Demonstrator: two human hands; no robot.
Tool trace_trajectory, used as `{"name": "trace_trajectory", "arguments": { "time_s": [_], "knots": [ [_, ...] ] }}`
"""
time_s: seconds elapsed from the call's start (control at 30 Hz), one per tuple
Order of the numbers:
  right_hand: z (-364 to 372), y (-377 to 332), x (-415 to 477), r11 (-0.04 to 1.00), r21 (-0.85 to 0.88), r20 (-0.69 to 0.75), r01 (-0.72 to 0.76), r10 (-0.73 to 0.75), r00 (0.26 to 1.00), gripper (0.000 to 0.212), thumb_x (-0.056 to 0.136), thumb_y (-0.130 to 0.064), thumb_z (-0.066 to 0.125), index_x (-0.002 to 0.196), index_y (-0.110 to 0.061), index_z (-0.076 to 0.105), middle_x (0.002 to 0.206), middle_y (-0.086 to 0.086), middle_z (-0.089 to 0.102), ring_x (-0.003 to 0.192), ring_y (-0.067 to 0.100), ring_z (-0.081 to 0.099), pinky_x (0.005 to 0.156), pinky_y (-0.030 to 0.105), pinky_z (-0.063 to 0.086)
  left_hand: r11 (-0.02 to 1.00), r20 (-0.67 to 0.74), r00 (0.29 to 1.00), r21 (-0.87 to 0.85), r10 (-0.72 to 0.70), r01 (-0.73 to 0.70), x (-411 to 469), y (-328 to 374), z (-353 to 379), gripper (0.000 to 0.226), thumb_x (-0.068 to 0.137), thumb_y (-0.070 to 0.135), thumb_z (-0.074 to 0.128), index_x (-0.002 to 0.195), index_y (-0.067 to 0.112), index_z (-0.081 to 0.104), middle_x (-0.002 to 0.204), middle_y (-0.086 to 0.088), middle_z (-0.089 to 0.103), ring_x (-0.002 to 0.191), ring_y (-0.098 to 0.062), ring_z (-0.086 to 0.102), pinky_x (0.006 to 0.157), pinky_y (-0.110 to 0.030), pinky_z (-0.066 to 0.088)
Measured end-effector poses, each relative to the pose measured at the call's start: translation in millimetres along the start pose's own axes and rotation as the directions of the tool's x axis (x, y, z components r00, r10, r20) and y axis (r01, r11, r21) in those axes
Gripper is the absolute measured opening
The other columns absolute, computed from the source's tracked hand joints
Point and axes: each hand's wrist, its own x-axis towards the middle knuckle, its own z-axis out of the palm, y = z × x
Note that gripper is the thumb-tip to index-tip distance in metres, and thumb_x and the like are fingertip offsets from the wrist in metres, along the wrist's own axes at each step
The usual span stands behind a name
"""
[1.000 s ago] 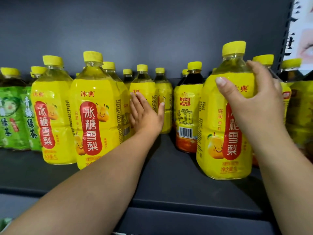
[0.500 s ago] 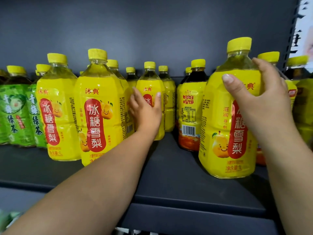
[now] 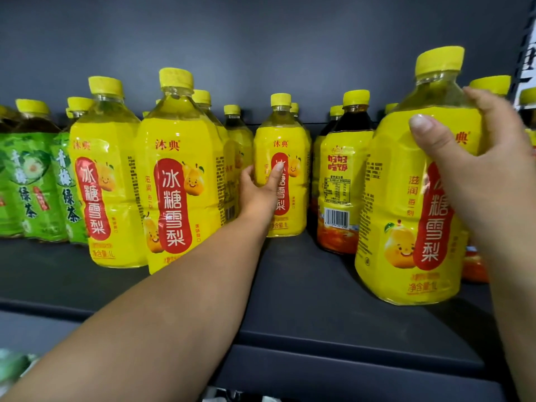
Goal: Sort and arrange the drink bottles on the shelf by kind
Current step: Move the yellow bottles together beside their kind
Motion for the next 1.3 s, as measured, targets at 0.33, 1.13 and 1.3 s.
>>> {"name": "trace_trajectory", "arguments": {
  "time_s": [0.33,1.13,1.3],
  "knots": [
    [1,3,2,1.0,0.027,0.004,0.015,-0.015,1.0,0.085,0.06,-0.078,0.048,0.134,-0.037,0.038,0.134,-0.005,0.046,0.123,0.016,0.045,0.103,0.044,0.039,0.999,0.175,0.985,-0.037,-0.014,0.021,4,-8,13,0.073,0.081,0.062,0.048,0.141,0.025,0.029,0.136,-0.008,0.048,0.12,-0.029,0.05,0.098,-0.051,0.044],
    [17,1,-15,0.983,-0.151,-0.205,0.101,-0.131,0.97,0.073,0.076,-0.062,0.035,0.135,-0.02,0.046,0.142,0.008,0.04,0.133,0.022,0.033,0.105,0.025,0.022,0.897,-0.038,0.916,0.223,0.4,-0.383,-24,25,3,0.048,0.097,0.034,0.039,0.139,0.012,0.035,0.142,-0.007,0.04,0.132,-0.021,0.036,0.105,-0.029,0.028],
    [27,-19,-33,0.896,-0.258,-0.263,0.362,-0.426,0.866,0.033,0.084,-0.03,0.054,0.106,-0.011,0.067,0.117,0.013,0.057,0.114,0.02,0.045,0.101,0.025,0.031,0.642,0.033,0.651,0.128,0.759,-0.756,-81,67,-44,0.032,0.088,0.041,0.042,0.113,0.025,0.054,0.105,0.017,0.053,0.105,0.001,0.048,0.088,-0.009,0.036]
  ]
}}
